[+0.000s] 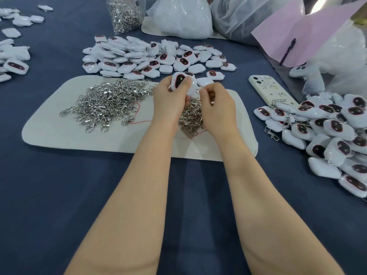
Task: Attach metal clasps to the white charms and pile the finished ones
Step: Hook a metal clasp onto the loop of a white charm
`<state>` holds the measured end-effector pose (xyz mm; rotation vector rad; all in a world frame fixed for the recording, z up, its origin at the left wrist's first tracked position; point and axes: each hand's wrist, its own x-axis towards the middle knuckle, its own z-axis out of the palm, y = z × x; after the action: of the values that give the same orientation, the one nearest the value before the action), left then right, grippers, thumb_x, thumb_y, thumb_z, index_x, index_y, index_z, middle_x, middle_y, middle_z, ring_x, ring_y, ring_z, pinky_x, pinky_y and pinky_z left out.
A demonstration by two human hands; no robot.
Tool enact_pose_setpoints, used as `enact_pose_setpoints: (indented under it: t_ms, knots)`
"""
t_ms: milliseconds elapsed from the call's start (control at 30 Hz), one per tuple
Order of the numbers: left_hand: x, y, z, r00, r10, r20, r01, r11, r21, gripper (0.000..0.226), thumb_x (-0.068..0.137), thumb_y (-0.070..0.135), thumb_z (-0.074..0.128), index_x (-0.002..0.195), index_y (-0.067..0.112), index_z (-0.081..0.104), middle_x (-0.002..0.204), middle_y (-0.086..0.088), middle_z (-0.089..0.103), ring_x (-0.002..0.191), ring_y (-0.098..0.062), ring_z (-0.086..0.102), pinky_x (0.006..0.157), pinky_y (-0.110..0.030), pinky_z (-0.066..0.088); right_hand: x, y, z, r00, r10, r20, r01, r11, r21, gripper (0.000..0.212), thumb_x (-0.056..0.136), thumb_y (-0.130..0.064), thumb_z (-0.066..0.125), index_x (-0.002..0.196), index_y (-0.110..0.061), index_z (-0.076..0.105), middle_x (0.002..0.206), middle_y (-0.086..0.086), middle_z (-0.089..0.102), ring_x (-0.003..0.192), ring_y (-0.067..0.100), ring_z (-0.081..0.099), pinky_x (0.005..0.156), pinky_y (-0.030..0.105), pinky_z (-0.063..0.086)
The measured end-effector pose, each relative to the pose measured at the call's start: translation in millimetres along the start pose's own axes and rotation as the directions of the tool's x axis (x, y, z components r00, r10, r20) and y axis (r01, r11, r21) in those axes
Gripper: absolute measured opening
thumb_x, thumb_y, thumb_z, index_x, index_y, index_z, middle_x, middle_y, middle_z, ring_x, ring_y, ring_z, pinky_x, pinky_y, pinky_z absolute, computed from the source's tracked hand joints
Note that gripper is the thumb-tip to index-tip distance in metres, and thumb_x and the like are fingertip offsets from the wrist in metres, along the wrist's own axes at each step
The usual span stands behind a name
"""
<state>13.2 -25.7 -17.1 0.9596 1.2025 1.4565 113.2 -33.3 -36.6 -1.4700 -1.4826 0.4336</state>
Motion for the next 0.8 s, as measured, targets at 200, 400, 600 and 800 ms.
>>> enact_pose_setpoints:
  t_ms: [200,400,600,800]
  knots:
    - [-4,2,8,0.999,-0.05,-0.008,0.05,0.999,-0.019,0.017,0.093,0.021,0.056,0.077,0.016,0.057,0.068,0.002,0.055,0.056,-0.01,0.054,0.058,-0.024,0.05,6,-5,-15,0.985,0.159,-0.065,-0.143,0.969,0.2,0.025,0.097,-0.026,0.047,0.118,-0.016,0.056,0.107,-0.01,0.059,0.093,-0.001,0.054,0.077,0.007,0.04]
    - [-22,5,45,0.986,-0.015,0.166,0.004,0.998,0.062,0.015,0.094,0.022,0.053,0.084,0.013,0.059,0.081,-0.005,0.062,0.063,-0.014,0.055,0.056,-0.021,0.05,3,-9,-44,0.983,0.174,-0.063,-0.153,0.955,0.252,0.012,0.096,-0.026,0.049,0.101,-0.022,0.059,0.095,-0.005,0.067,0.091,0.011,0.063,0.089,0.037,0.051]
    - [-42,3,110,0.977,-0.009,0.212,-0.003,0.998,0.055,0.016,0.091,0.019,0.057,0.104,0.011,0.058,0.102,-0.008,0.066,0.087,-0.022,0.066,0.07,-0.028,0.055,0,10,-100,0.938,0.182,-0.296,-0.147,0.98,0.138,0.015,0.093,-0.025,0.052,0.105,-0.02,0.06,0.084,-0.016,0.06,0.081,-0.001,0.058,0.074,0.016,0.047]
    - [-68,2,174,0.949,0.043,0.312,-0.09,0.986,0.138,0.004,0.091,0.02,0.056,0.093,0.017,0.058,0.101,-0.005,0.067,0.096,-0.022,0.064,0.087,-0.04,0.052,-3,32,-155,0.83,0.153,-0.536,-0.165,0.986,0.026,0.017,0.093,-0.023,0.049,0.108,-0.016,0.056,0.08,-0.016,0.056,0.073,-0.002,0.054,0.067,0.011,0.041]
